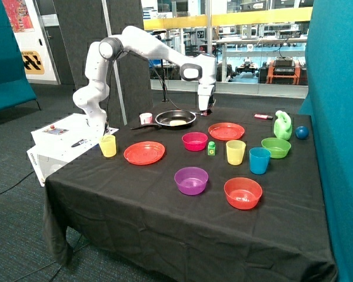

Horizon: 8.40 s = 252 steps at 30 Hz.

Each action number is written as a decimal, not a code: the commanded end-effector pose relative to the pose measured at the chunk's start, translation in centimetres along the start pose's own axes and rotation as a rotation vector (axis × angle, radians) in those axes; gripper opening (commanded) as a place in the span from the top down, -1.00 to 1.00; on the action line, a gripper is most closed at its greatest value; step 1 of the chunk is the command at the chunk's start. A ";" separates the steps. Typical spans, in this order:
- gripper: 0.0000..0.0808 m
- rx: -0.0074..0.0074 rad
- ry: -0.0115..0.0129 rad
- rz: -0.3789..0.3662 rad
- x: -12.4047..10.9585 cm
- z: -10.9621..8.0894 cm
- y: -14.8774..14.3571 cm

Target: Serve the vegetables in different plates

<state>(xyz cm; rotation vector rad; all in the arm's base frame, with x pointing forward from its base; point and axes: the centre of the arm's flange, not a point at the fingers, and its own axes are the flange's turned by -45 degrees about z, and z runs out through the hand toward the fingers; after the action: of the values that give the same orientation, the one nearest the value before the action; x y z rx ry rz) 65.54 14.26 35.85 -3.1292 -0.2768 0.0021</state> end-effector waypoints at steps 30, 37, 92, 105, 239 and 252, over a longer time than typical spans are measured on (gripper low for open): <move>1.00 -0.0002 0.0013 0.042 6.0 6.0 2.8; 0.41 -0.0002 0.0013 0.034 5.2 6.1 2.9; -0.43 -0.0003 0.0013 -0.077 -1.1 -0.8 2.9; -0.34 -0.0003 0.0013 -0.125 -7.3 -4.8 2.3; -0.04 -0.0004 0.0013 -0.239 -16.0 7.5 -2.1; 0.01 -0.0004 0.0013 -0.244 -16.1 7.6 -2.6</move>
<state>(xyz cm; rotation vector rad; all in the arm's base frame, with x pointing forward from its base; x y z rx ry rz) 49.26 13.69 28.38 -3.0709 -0.6521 -0.0005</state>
